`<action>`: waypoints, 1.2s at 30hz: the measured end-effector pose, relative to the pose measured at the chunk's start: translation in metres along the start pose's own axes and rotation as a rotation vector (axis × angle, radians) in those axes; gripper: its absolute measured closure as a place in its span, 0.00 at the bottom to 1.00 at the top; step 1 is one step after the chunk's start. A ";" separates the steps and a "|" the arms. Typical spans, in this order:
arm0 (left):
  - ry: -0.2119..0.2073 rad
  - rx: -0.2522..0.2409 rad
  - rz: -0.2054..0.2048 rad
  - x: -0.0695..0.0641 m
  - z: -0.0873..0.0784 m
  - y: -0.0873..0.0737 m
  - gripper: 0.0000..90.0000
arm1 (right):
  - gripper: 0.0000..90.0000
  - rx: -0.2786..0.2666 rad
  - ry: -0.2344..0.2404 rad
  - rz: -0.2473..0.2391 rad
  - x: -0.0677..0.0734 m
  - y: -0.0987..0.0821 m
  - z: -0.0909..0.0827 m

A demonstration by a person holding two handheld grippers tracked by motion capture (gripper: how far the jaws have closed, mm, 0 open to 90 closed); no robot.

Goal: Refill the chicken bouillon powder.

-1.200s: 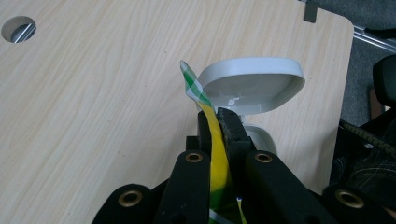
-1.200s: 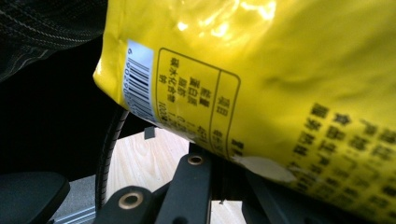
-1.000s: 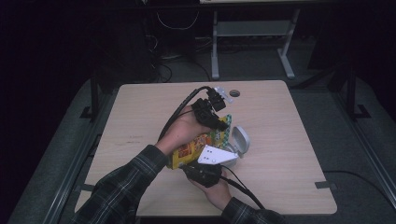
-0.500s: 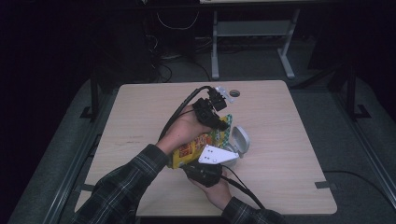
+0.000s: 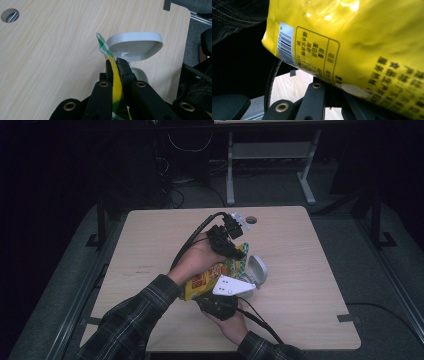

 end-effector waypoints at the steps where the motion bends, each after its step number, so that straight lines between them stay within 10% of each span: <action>1: 0.000 0.002 0.004 0.000 0.000 0.000 1.00 | 1.00 0.000 0.000 0.000 0.000 0.000 0.000; 36: 0.003 0.008 0.011 -0.002 0.002 0.004 1.00 | 1.00 -0.012 -0.006 0.012 -0.002 0.003 -0.001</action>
Point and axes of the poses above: each handheld gripper's, and its own axes: z roughly forward along the jaws, y roughly out of its top, x roughly to its left, the point moved 8 cm from there along z, roughly forward along the jaws, and after that the axes turned 10 degrees about -x, right-handed, at the moved point
